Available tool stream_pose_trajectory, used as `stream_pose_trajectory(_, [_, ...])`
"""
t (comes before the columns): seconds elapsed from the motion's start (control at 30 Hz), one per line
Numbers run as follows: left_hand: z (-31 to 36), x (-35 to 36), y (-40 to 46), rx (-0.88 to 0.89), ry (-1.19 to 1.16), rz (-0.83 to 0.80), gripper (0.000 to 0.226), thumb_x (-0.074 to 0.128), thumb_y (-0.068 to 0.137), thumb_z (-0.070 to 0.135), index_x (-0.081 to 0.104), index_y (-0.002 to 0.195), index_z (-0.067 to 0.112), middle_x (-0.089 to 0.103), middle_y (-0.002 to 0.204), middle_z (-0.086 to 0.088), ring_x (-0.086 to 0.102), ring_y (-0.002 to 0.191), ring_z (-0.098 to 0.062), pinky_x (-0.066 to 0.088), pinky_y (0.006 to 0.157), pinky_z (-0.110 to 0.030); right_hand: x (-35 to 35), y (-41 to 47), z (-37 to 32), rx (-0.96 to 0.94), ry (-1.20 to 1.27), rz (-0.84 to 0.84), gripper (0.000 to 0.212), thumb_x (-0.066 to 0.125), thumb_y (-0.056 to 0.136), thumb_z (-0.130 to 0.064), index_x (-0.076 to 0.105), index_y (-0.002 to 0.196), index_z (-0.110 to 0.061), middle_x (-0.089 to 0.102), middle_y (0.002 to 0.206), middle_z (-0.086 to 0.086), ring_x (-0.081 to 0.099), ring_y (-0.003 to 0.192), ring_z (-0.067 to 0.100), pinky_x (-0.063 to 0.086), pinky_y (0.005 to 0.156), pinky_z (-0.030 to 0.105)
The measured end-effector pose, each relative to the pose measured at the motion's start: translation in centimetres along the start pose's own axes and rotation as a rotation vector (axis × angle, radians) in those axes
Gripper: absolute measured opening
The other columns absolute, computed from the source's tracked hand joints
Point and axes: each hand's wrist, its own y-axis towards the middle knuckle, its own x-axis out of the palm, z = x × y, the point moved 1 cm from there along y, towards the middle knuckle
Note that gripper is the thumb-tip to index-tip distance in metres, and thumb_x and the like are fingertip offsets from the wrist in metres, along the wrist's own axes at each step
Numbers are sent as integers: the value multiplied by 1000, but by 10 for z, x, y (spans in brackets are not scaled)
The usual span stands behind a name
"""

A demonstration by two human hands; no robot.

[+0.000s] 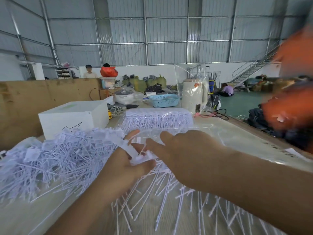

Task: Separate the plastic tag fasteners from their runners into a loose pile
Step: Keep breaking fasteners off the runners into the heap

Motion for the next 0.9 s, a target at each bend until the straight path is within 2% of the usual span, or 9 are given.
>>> stream_pose_trajectory(0.1, [4, -5, -5, 28, -103, -94, 74, 79, 73, 22, 46, 138, 35, 72, 111, 1, 67, 104, -9, 52, 80, -20, 4, -8, -5, 95, 0, -30, 71, 44, 92, -18, 5, 151, -12, 38, 128, 12, 34, 58, 21, 22, 46, 28])
stream_pose_trajectory(0.23, [2, 0, 0, -25, -47, 88, 33, 65, 83, 32, 65, 116, 33, 75, 96, 9, 69, 94, -3, 49, 94, -31, 18, -11, -23, 94, 266, -67, 69, 46, 95, -21, 4, 150, -15, 29, 119, 5, 51, 66, 22, 48, 52, 35])
stream_pose_trajectory(0.33, [0, 3, 1, -11, -42, 148, 24, 55, 97, 15, 66, 115, 26, 76, 92, 4, 71, 89, -11, 54, 84, -26, 25, -13, -36, 36, 499, -20, 76, 48, 96, -31, -6, 150, -25, 28, 123, 0, 54, 78, 23, 53, 63, 42])
stream_pose_trajectory(0.43, [-1, -4, 3, 6, -129, 269, 21, 52, 99, 14, 66, 110, 23, 76, 89, 0, 72, 82, -16, 55, 72, -25, 35, -17, -33, 29, 638, 97, 79, 48, 96, -40, -13, 147, -39, 36, 126, -3, 56, 86, 22, 52, 70, 42])
stream_pose_trajectory(0.53, [-4, -6, 5, 6, -181, 347, 20, 50, 99, 13, 65, 111, 18, 77, 87, -3, 72, 81, -18, 56, 74, -34, 55, -18, -20, 92, 738, 140, 62, 47, 97, -39, 11, 147, -36, 38, 136, -12, 58, 98, 16, 51, 83, 40])
stream_pose_trajectory(0.6, [-5, -1, 4, 8, -157, 316, 19, 50, 99, 17, 65, 111, 21, 77, 88, -1, 72, 80, -14, 57, 69, -26, 68, -15, -20, 68, 827, 100, 44, 50, 96, -32, 34, 137, -33, 38, 119, -14, 56, 88, 16, 50, 79, 44])
stream_pose_trajectory(0.67, [-6, 6, 2, 2, -92, 242, 18, 56, 95, 29, 71, 101, 20, 77, 85, 0, 72, 76, -12, 55, 66, -21, 80, -13, -21, 86, 916, 103, 37, 53, 94, -23, 43, 128, -33, 36, 107, -14, 54, 83, 15, 48, 76, 45])
stream_pose_trajectory(0.8, [-9, 27, -9, -38, 155, -157, 20, 58, 83, 42, 74, 87, 30, 73, 82, -4, 65, 72, -8, 54, 70, -33, 88, -7, -13, 336, 1250, 443, 43, 59, 90, -12, 47, 107, -50, 48, 105, -13, 56, 84, 2, 45, 70, 20])
stream_pose_trajectory(0.9, [-2, 49, -21, -13, 284, -343, 14, 62, 80, 40, 72, 89, 35, 71, 80, 6, 64, 76, -7, 49, 76, -29, 86, -6, -10, 522, 1377, 631, 36, 62, 90, -17, 45, 109, -42, 48, 103, -14, 54, 73, 6, 40, 62, 12])
